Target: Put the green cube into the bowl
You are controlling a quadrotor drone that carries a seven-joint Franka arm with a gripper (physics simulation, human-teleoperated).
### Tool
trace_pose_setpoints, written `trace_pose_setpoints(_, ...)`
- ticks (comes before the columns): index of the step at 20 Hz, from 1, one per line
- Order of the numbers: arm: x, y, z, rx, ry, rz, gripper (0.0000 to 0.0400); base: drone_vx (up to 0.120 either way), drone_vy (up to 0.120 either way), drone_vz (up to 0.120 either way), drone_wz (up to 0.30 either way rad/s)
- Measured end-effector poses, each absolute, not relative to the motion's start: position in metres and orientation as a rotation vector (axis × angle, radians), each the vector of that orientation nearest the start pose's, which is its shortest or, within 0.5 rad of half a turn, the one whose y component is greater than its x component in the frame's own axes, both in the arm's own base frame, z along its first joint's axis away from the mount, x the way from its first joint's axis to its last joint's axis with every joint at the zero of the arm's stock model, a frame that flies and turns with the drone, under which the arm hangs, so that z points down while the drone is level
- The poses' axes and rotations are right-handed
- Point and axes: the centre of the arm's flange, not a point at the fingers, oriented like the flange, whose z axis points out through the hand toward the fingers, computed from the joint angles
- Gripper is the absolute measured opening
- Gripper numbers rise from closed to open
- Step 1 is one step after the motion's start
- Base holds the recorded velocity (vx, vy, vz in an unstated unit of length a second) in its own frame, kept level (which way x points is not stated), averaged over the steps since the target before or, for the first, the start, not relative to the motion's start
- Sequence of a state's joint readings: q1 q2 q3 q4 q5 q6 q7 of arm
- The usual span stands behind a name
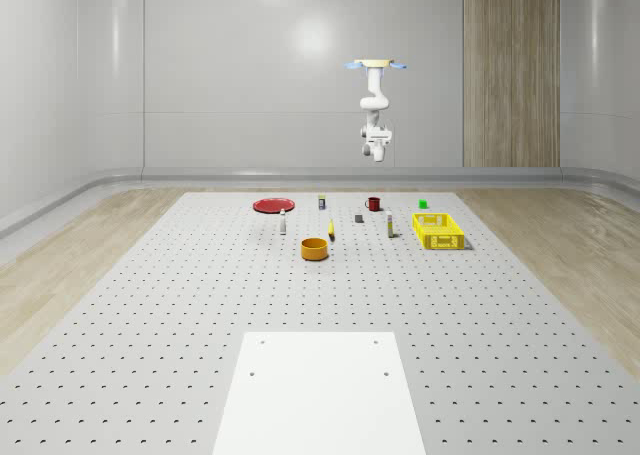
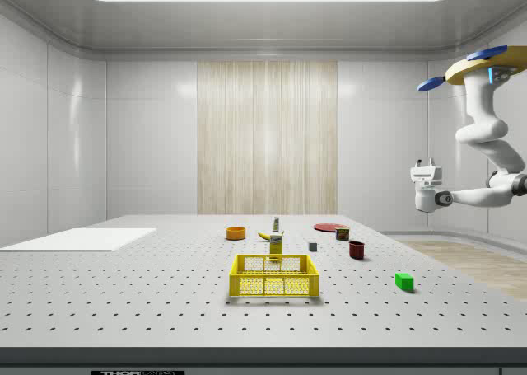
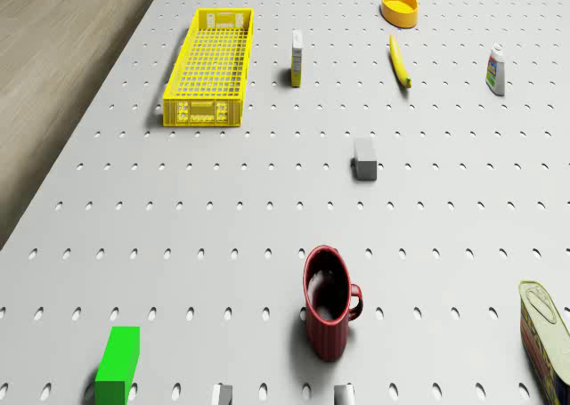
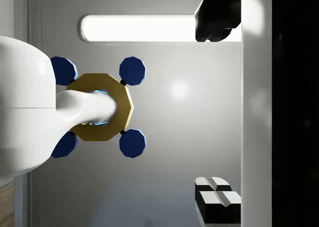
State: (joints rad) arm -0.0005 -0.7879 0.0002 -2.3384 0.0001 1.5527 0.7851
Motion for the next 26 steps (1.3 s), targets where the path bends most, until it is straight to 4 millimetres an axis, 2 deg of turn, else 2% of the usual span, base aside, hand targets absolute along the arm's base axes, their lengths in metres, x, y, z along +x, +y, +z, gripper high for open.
trace_pose_setpoints(9,0.302,0.000,0.659,-2.899,1.201,-0.013,0.0400,0.000,0.000,0.000,0.000)
trace_pose_setpoints(12,0.303,0.000,0.673,-2.898,1.201,-0.017,0.0400,0.000,0.120,0.000,0.000)
trace_pose_setpoints(18,0.304,0.000,0.686,-2.897,1.200,-0.024,0.0400,0.000,0.120,0.000,0.000)
trace_pose_setpoints(26,0.304,0.000,0.691,-2.895,1.199,-0.033,0.0400,0.000,0.120,0.000,0.000)
